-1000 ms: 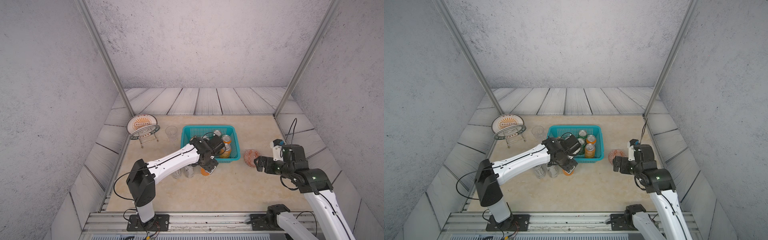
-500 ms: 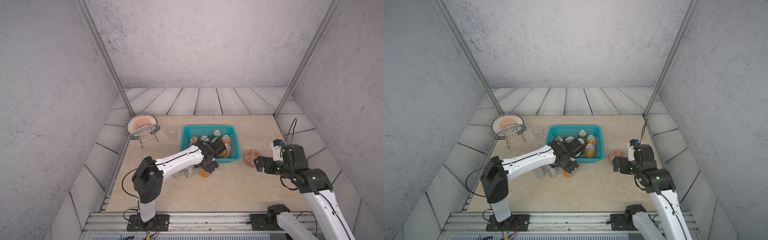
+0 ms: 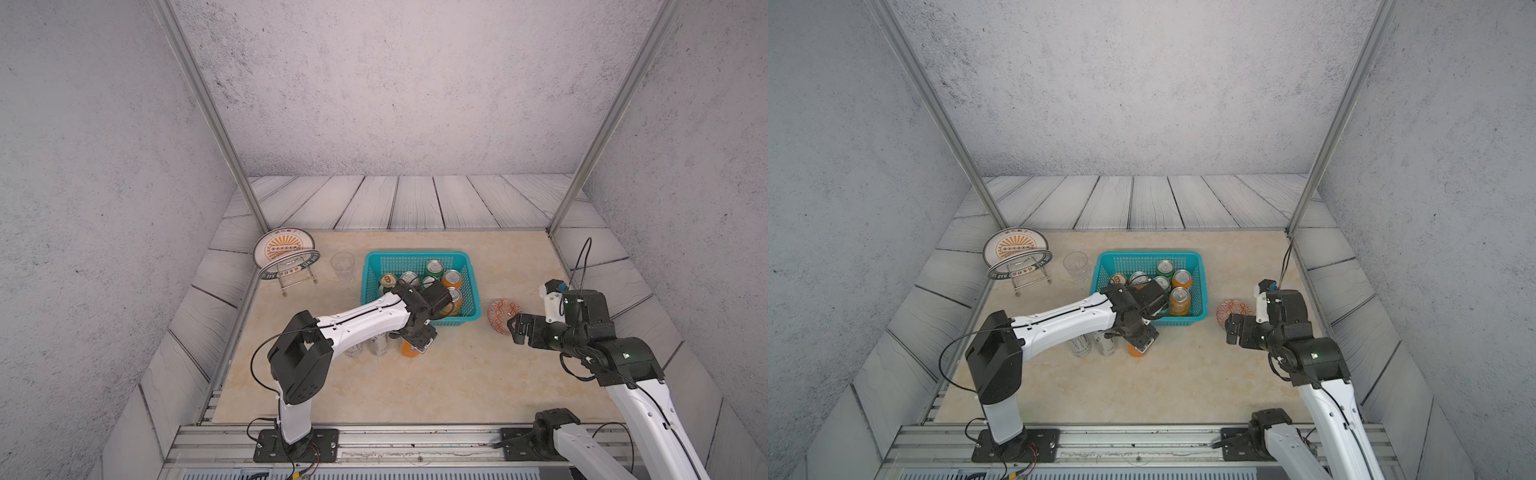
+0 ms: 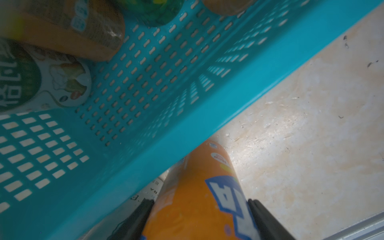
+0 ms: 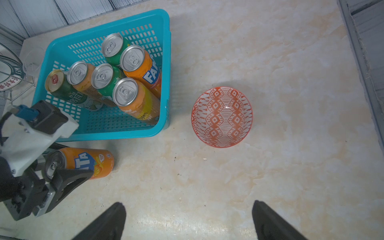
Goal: Take out the drinks from the basket
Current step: Place the drink at the center of the board.
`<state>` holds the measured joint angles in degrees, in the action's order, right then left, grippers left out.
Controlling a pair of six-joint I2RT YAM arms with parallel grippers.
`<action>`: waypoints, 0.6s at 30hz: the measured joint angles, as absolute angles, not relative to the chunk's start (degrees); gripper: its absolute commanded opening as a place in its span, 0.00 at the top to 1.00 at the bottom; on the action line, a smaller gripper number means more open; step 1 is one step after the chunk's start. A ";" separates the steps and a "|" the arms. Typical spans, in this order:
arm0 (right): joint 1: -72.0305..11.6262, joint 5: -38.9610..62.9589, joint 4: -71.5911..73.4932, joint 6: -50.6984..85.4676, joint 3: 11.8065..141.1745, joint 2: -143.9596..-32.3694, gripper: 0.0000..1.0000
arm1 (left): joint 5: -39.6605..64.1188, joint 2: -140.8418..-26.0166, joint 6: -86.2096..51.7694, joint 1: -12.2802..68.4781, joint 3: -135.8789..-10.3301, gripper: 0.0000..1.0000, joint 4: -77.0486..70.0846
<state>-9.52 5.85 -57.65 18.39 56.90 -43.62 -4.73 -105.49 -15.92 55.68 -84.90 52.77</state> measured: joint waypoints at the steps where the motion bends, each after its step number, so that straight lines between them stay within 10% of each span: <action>1: -9.52 5.82 -57.65 18.39 56.90 -43.62 0.01 | -4.73 -105.49 -15.92 55.68 -84.90 0.36 52.62; 18: -9.50 5.87 -57.63 18.39 56.90 -44.18 0.01 | -4.75 -106.24 -15.90 55.68 -84.47 0.30 51.53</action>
